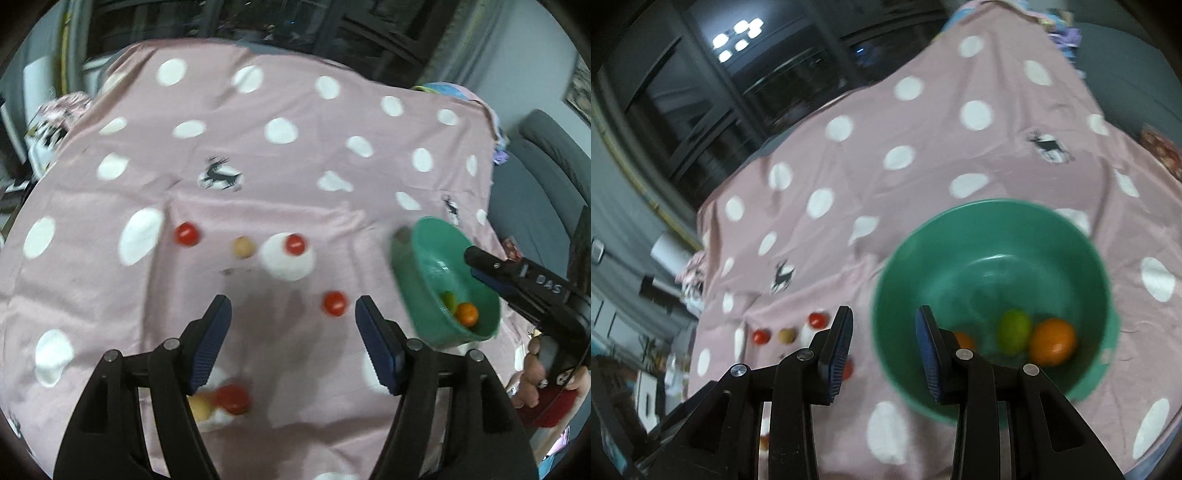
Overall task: Organize fruits
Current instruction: 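Open the right gripper to release the plum inside the bowl, then move the open right gripper to the red tomato on the cloth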
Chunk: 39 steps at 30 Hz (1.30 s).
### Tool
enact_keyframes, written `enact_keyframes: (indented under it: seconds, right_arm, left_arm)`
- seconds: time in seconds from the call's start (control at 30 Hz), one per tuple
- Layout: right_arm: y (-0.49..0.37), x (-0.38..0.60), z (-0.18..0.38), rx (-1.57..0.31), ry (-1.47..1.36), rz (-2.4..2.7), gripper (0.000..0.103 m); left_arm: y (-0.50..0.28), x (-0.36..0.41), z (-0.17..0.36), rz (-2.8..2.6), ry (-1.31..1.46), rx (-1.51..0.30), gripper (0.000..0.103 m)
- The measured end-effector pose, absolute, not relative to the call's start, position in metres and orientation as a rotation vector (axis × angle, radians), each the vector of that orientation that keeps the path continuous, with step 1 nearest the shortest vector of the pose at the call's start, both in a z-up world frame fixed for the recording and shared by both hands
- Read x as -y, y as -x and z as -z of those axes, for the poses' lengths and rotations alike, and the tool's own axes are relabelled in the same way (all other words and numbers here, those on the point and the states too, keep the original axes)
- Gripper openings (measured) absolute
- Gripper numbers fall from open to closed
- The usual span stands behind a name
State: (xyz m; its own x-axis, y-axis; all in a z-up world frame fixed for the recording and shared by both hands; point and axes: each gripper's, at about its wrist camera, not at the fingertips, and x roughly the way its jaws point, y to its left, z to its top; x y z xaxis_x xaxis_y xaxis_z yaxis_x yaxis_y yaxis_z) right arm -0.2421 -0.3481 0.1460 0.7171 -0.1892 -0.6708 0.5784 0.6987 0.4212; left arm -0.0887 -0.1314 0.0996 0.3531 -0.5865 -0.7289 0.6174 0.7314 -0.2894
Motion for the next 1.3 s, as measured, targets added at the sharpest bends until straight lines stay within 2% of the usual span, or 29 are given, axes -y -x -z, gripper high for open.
enact_keyframes:
  seconds: [0.23, 0.57, 0.9, 1.2, 1.3]
  right_arm:
    - [0.197, 0.313, -0.131, -0.746, -0.61, 0.34, 0.036]
    - [0.153, 0.293, -0.083, -0.947, -0.558, 0.338, 0.036]
    - [0.141, 0.298, -0.064, -1.013, -0.555, 0.364, 0.036]
    - [0.137, 0.295, -0.058, -1.039, -0.543, 0.347, 0.036]
    - [0.134, 0.293, -0.056, -1.054, -0.53, 0.35, 0.033]
  left_arm:
    - [0.074, 0.105, -0.083, 0.765, 0.007, -0.978, 0.068]
    - [0.034, 0.113, -0.079, 0.671, 0.006, -0.959, 0.057]
    - [-0.032, 0.146, -0.059, 0.552, -0.02, -1.015, 0.046]
    - [-0.053, 0.162, -0.031, 0.506, -0.054, -1.084, 0.043]
    - [-0.059, 0.163, -0.023, 0.495, -0.051, -1.102, 0.039]
